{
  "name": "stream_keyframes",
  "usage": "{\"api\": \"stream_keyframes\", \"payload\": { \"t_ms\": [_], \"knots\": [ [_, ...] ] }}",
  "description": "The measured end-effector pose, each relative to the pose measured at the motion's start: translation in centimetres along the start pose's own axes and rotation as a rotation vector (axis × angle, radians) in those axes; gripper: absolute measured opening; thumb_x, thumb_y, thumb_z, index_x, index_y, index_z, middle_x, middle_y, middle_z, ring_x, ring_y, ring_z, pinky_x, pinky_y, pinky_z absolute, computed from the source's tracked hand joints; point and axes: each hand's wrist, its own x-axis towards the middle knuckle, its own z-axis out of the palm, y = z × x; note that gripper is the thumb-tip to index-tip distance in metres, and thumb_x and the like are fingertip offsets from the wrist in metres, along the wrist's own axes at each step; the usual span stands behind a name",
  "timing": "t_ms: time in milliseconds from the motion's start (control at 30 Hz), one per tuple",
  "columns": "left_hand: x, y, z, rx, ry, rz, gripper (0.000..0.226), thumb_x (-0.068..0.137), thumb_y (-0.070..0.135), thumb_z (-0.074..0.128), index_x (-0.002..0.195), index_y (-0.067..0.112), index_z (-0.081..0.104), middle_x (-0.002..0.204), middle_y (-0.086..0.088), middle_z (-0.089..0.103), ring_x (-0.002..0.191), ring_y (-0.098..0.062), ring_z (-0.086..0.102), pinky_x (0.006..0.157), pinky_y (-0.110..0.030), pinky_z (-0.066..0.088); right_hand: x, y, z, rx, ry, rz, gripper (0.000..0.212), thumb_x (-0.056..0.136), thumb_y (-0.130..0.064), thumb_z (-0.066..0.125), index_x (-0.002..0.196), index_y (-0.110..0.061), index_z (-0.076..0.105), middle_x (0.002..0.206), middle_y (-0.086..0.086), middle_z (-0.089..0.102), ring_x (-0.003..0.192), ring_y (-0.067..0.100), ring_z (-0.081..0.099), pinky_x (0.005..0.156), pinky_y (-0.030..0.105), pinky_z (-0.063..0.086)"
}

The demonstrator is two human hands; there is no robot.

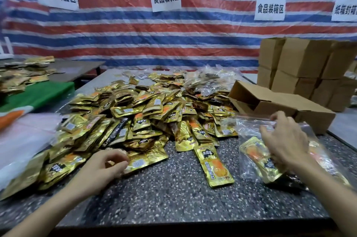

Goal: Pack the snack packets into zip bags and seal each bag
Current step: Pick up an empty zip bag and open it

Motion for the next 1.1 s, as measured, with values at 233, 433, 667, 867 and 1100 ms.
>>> {"api": "stream_keyframes", "payload": {
  "t_ms": [233, 433, 667, 867, 1100],
  "knots": [
    [-3.1, -2.7, -4.2, -0.052, 0.161, 0.022, 0.011, 0.089, 0.02, 0.073, 0.097, 0.027, 0.073, 0.094, 0.007, 0.074, 0.08, -0.014, 0.068, 0.071, -0.038, 0.056, -3.9, -8.6, 0.4, 0.076, -0.225, -0.179, 0.032, 0.095, -0.04, 0.059, 0.116, -0.016, 0.062, 0.11, 0.01, 0.065, 0.101, 0.031, 0.06, 0.086, 0.046, 0.054],
    [-3.5, -4.3, -8.0, -0.065, 0.338, 0.067, 0.03, 0.087, 0.017, 0.075, 0.109, 0.035, 0.064, 0.103, 0.01, 0.067, 0.084, -0.011, 0.063, 0.072, -0.024, 0.047, -7.1, -18.9, 1.4, 0.408, -0.337, -0.461, 0.032, 0.092, -0.034, 0.067, 0.121, -0.021, 0.061, 0.114, -0.002, 0.063, 0.104, 0.018, 0.06, 0.091, 0.047, 0.054],
    [-2.7, -10.4, -14.6, 0.329, 0.513, -0.127, 0.024, 0.092, 0.027, 0.066, 0.116, 0.022, 0.067, 0.122, -0.001, 0.068, 0.11, -0.021, 0.061, 0.093, -0.036, 0.046, -10.4, -26.5, 2.7, 0.619, -0.441, -0.677, 0.035, 0.093, -0.028, 0.067, 0.126, -0.024, 0.059, 0.113, -0.009, 0.057, 0.103, 0.008, 0.057, 0.094, 0.033, 0.052],
    [-4.0, -15.8, -16.8, 0.737, 0.293, -0.496, 0.032, 0.096, 0.048, 0.049, 0.098, 0.017, 0.056, 0.114, -0.008, 0.063, 0.114, -0.031, 0.058, 0.089, -0.042, 0.047, -12.4, -28.4, 4.0, 0.675, -0.486, -0.728, 0.026, 0.094, -0.024, 0.065, 0.118, -0.03, 0.059, 0.115, -0.009, 0.06, 0.101, 0.006, 0.059, 0.087, 0.03, 0.051],
    [-2.7, -13.7, -18.1, 0.449, 0.386, -0.558, 0.031, 0.101, 0.024, 0.042, 0.093, 0.004, 0.065, 0.103, -0.023, 0.067, 0.096, -0.037, 0.063, 0.081, -0.038, 0.048, -12.8, -27.3, 4.6, 0.71, -0.503, -0.728, 0.023, 0.094, -0.022, 0.066, 0.11, -0.036, 0.057, 0.111, -0.014, 0.06, 0.1, -0.002, 0.056, 0.077, 0.016, 0.043]
  ]
}}
